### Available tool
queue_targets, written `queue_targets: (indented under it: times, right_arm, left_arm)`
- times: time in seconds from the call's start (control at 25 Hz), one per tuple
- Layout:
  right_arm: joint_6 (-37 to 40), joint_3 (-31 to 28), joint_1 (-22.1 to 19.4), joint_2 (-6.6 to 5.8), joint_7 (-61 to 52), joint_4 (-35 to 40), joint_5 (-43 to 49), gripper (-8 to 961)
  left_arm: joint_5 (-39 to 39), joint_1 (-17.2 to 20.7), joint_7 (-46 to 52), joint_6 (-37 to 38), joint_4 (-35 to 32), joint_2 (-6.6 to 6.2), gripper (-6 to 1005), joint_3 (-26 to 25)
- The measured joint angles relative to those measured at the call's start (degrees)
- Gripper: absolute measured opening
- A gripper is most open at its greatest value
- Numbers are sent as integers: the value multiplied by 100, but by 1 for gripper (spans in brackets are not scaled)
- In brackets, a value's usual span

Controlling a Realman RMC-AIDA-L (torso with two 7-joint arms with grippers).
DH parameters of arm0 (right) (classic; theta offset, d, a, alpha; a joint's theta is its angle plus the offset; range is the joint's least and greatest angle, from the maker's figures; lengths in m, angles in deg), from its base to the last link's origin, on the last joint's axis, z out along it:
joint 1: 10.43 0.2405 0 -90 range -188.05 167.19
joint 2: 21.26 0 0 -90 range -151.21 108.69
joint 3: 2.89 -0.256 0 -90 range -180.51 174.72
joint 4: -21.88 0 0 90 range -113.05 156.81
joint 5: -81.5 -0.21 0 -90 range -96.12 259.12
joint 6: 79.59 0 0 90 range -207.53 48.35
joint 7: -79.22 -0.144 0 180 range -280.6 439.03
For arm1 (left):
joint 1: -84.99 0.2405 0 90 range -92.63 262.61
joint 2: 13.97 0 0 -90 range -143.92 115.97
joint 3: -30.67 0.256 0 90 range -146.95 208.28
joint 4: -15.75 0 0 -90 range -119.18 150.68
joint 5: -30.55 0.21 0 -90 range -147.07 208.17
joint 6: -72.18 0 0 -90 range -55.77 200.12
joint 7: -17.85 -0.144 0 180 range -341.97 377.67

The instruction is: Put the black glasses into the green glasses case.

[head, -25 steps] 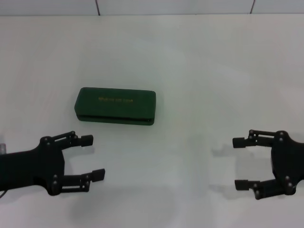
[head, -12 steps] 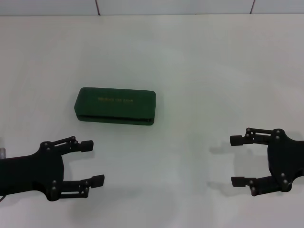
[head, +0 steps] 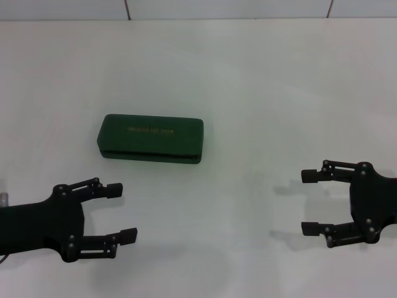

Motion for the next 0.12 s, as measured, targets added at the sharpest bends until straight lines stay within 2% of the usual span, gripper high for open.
queue_targets:
  times: [0.12]
  right_arm:
    - [0, -2, 0, 0, -2, 0, 2, 857]
  left_arm:
    - [0, -10, 16, 0, 0, 2, 880, 1]
